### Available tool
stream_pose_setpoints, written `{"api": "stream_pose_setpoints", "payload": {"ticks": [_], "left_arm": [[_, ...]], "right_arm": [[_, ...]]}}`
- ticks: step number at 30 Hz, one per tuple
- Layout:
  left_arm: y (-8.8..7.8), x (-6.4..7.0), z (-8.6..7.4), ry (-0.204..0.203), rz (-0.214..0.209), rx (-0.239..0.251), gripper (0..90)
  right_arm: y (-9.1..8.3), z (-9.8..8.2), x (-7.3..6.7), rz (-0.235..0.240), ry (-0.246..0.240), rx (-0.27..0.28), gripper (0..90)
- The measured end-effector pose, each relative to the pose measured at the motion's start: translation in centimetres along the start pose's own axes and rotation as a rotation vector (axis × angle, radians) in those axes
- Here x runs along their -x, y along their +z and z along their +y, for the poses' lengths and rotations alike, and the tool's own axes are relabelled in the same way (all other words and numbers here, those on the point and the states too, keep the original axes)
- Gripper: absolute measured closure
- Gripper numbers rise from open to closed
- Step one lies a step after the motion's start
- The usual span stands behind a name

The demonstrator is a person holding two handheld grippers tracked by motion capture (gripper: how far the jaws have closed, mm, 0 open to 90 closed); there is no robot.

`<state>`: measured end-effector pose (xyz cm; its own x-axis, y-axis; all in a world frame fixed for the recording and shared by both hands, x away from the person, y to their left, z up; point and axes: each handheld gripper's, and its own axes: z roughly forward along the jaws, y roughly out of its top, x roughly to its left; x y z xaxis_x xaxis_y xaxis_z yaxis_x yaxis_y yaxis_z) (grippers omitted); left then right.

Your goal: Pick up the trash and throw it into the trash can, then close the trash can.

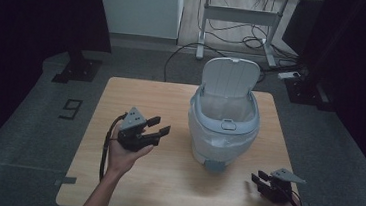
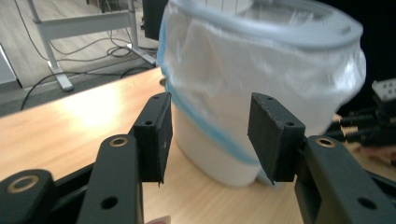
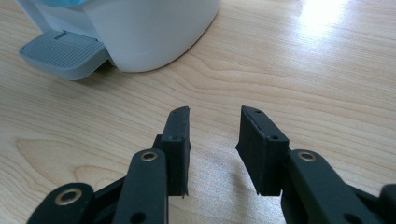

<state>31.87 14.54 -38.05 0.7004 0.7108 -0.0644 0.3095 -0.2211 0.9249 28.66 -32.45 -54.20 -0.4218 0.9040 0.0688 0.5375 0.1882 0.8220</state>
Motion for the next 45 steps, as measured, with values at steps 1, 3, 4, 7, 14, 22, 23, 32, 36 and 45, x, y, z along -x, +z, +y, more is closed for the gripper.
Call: {"api": "stream_pose_setpoints", "payload": {"ticks": [1,3,4,7,14,22,23,32,36,45], "left_arm": [[-0.1,0.0,-0.5,-0.004,0.0,-0.004,49.8],[-0.4,0.0,-1.5,-0.007,0.002,-0.012,49.7],[-0.6,0.0,-1.9,-0.01,0.001,-0.016,49.7],[-1.0,0.0,-3.3,-0.015,0.006,-0.028,49.4],[-1.4,-0.2,-6.3,-0.044,0.016,-0.05,48.5],[-1.5,-0.5,-8.1,-0.071,0.014,-0.048,48.4],[-1.5,-0.6,-8.3,-0.075,0.015,-0.047,48.4],[-1.5,-1.0,-9.1,-0.082,0.017,-0.074,47.0],[-1.4,-0.9,-9.4,-0.083,0.014,-0.085,47.0],[-1.4,-1.1,-9.9,-0.106,0.009,-0.088,47.0]], "right_arm": [[0.0,0.0,0.0,0.0,0.0,0.0,62.7],[0.0,0.0,0.0,0.0,0.0,0.0,62.4],[0.0,0.0,0.0,0.0,-0.001,0.0,62.1],[0.0,0.0,0.0,0.002,0.0,-0.001,61.6],[0.2,0.0,-0.1,0.002,-0.005,-0.006,61.1],[0.1,0.5,-0.1,-0.01,-0.001,0.011,53.4],[-0.1,0.7,-0.1,-0.02,0.005,0.016,50.9],[-2.0,3.4,0.3,0.009,0.048,0.109,37.3],[-3.1,5.1,0.6,0.04,0.055,0.151,35.9],[-5.6,10.5,1.1,0.091,0.027,0.231,35.9]]}}
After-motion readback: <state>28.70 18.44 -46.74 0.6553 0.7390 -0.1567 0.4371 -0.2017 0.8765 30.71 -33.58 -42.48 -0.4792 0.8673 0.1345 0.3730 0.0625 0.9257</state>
